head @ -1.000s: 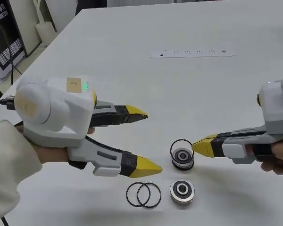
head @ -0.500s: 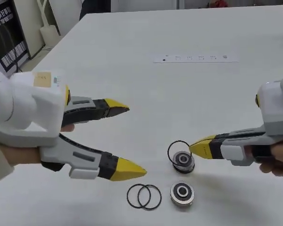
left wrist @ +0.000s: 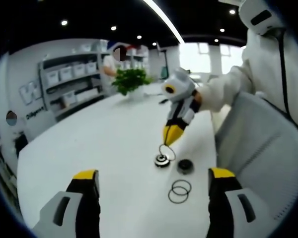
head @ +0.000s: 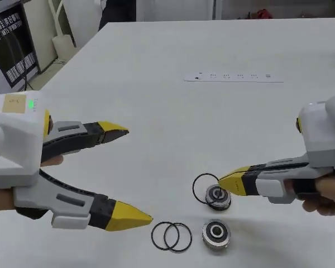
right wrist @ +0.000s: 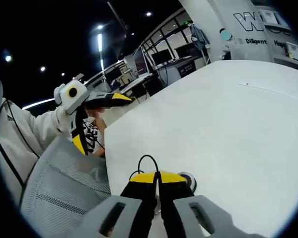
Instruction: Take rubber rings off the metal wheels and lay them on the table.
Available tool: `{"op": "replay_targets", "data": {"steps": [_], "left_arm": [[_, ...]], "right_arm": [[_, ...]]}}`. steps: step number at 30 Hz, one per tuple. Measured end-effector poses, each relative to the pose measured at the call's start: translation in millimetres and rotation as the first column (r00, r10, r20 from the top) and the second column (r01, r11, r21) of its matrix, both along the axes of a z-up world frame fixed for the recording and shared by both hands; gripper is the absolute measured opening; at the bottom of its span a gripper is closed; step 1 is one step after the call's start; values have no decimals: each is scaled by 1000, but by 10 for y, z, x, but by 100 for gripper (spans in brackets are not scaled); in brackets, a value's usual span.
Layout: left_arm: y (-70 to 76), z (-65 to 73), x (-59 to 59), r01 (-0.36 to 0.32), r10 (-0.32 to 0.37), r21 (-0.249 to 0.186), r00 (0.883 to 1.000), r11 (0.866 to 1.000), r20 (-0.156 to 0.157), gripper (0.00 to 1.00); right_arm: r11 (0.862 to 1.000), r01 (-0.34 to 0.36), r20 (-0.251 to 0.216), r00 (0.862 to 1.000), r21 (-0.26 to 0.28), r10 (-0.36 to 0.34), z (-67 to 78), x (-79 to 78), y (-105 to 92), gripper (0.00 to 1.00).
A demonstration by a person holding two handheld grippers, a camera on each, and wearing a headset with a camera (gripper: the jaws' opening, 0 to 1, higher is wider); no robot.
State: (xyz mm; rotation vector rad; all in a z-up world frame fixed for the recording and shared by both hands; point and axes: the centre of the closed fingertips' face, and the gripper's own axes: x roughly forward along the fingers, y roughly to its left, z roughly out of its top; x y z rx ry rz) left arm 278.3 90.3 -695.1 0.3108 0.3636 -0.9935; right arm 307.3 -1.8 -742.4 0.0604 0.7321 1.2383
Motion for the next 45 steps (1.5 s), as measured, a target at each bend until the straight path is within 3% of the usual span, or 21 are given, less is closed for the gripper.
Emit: {"op": "replay_targets", "data": {"steps": [5,15,29,45], "left_arm": [[136,-1,-75,-42,42,-12,999,999,-17,97],[358,35,-187,-127,127,-41,992,991,-5,100],[475,-14,-365,-199,198,-57,980,978,-29,100],[600,-38,-428,-247,245,-65,969,967,-37,100]], "right_arm": [[1000,-19,-2,1000,-3,19,7,-43,48,0],[998,-68,-6,998,-14,68,10,-178,146,0],[988,-146,-30,989,-45,144,-111,-361,268,0],[973,-216,-66,975,-83,211,-347,-476,441,0]]}}
